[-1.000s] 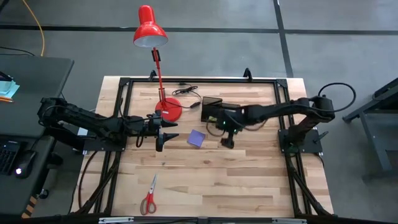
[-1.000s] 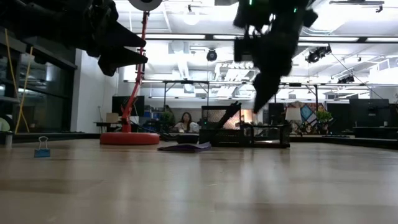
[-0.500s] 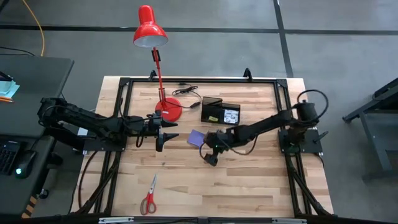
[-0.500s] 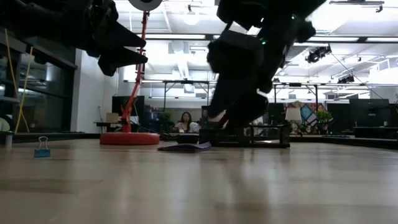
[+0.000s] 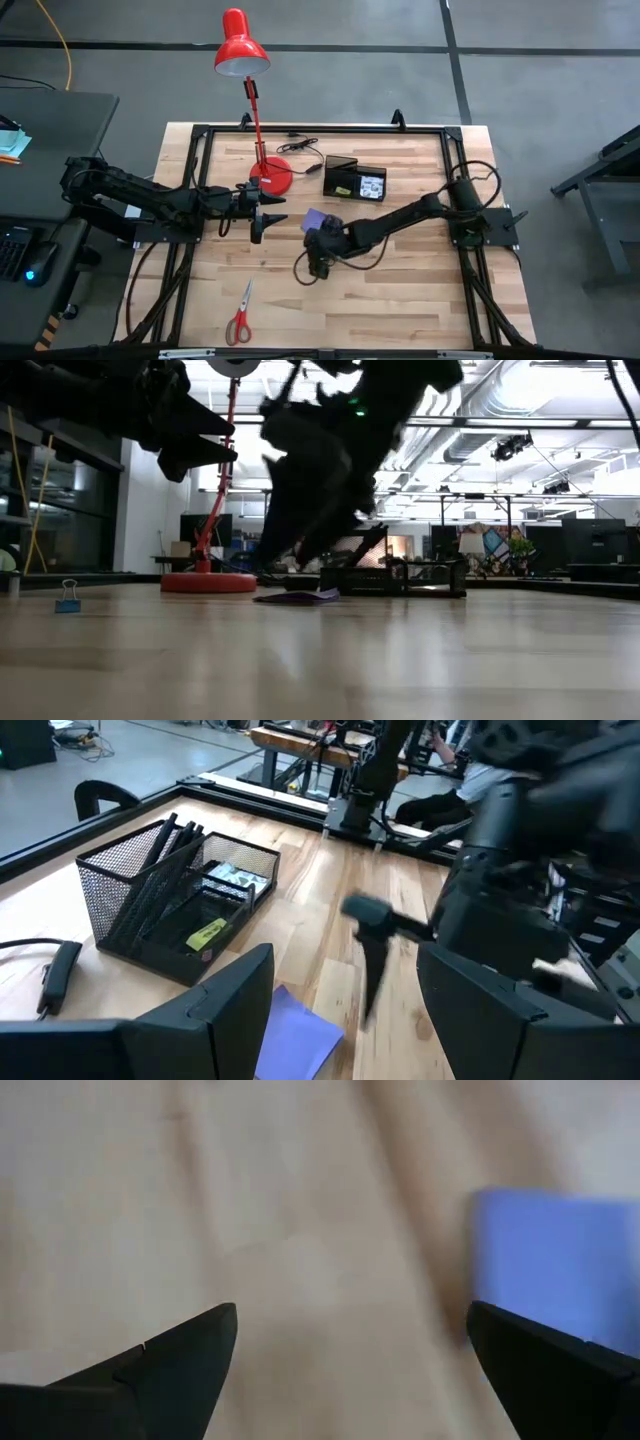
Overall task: Pick and place office supplies into organizer
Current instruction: Put the purple sticky notes into the black desk organizer
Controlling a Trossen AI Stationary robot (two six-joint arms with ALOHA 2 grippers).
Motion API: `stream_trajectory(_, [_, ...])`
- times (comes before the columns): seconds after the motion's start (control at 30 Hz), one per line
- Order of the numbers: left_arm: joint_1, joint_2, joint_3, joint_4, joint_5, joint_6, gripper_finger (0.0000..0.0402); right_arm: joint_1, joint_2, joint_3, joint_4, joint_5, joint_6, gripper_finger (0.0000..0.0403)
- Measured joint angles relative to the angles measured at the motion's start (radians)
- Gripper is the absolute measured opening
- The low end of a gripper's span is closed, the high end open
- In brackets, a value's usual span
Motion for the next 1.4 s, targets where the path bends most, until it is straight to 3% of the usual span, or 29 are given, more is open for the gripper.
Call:
stream_trajectory(0.07, [0.0,0.0,0.0,0.0,0.0,0.0,0.0233,0.006,0.037,0.08,-0.093,0.094,-0.051,0.039])
stream_trajectory(0.27, [0.0,0.0,0.0,0.0,0.0,0.0,0.0233,0.007,0.165,0.258,-0.186,0.018,-0.226,0.039])
stream_trajectory(0.37, [0.0,0.0,0.0,0.0,0.0,0.0,0.0233,0.008,0.224,0.33,-0.302,0.084,-0.232,0.039])
stream_trajectory(0.53, [0.0,0.0,0.0,0.0,0.0,0.0,0.0233,0.001,0.274,0.429,-0.46,0.204,-0.062,0.039])
stream_trajectory(0.73, [0.0,0.0,0.0,0.0,0.0,0.0,0.0233,-0.007,0.273,0.477,-0.568,0.223,0.099,0.039])
stream_trajectory(0.83, [0.0,0.0,0.0,0.001,0.0,0.0,0.0233,-0.037,0.274,0.478,-0.585,0.151,0.119,0.0391])
stream_trajectory(1.0, [0.0,0.0,0.0,0.0,0.0,0.0,0.0233,-0.096,0.259,0.478,-0.582,-0.162,0.075,0.0399])
stream_trajectory(1.07, [0.0,0.0,0.0,0.0,0.0,0.0,0.0233,-0.105,0.256,0.479,-0.575,-0.191,0.036,0.0399])
stream_trajectory(1.4, [0.0,0.0,0.0,0.0,0.0,0.0,0.0233,-0.02,0.25,0.479,-0.622,0.138,0.066,0.04])
